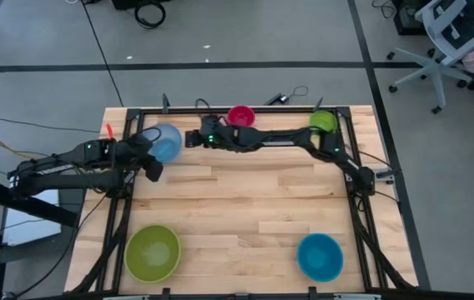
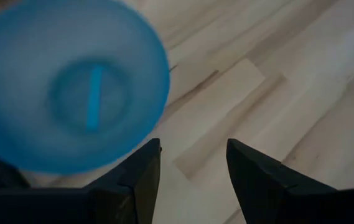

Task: Nest bowls inside each other
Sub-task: Stack the light blue bowl on top of the light green bowl

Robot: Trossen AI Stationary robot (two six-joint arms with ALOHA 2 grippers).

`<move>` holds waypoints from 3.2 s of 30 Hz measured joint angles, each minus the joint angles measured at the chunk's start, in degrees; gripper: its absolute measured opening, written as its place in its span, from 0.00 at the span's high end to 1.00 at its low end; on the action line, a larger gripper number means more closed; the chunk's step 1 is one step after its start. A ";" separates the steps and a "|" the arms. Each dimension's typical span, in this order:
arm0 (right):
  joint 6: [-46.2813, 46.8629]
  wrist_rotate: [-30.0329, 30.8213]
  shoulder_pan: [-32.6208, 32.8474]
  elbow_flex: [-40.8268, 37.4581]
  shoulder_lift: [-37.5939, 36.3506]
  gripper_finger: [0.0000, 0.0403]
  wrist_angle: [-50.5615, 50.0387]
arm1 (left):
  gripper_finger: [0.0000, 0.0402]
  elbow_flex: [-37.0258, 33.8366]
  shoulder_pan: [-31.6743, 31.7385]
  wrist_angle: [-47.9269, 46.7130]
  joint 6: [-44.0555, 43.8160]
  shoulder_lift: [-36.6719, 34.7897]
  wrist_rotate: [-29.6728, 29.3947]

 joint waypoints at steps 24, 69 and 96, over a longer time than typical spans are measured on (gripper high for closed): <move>1.37 -1.06 -0.77 23.05 19.73 0.51 -6.65 | 0.54 -0.05 0.00 -4.67 -4.95 0.04 -0.01; -21.94 -6.36 2.57 22.94 8.71 0.97 -21.18 | 0.54 18.19 -0.02 -0.62 -6.93 -0.44 1.23; -34.37 17.68 8.32 22.94 1.93 0.97 -34.08 | 0.64 22.49 -2.82 -4.34 4.70 13.93 -3.01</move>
